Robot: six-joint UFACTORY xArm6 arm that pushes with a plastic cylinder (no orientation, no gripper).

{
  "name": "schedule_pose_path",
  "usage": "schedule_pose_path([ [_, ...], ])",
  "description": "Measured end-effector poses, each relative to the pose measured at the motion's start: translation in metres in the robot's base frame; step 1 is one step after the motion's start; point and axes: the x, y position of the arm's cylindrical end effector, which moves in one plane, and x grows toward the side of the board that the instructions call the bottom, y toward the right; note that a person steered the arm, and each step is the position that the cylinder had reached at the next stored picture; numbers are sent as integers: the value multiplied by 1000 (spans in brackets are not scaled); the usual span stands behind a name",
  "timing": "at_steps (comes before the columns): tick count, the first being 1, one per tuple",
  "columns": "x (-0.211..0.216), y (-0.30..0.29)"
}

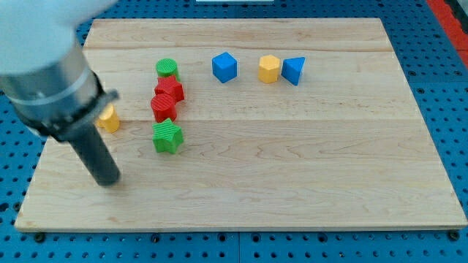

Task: Slide the yellow heart to the top center

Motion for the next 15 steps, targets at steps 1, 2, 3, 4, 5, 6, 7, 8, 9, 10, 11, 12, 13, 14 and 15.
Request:
schedule_pose_path([
  [1, -66, -7],
  [2, -120, 0],
  [3, -176, -24],
  [4, -170, -45],
  [5, -191, -41],
  [6, -227, 58],
  [7, -255, 58],
  [8, -244, 0],
  [9, -216, -10],
  [10, -210, -75],
  [11, -258, -77],
  [12, -259, 24],
  [13, -259, 0],
  [14, -214, -22],
  [15, -211, 13],
])
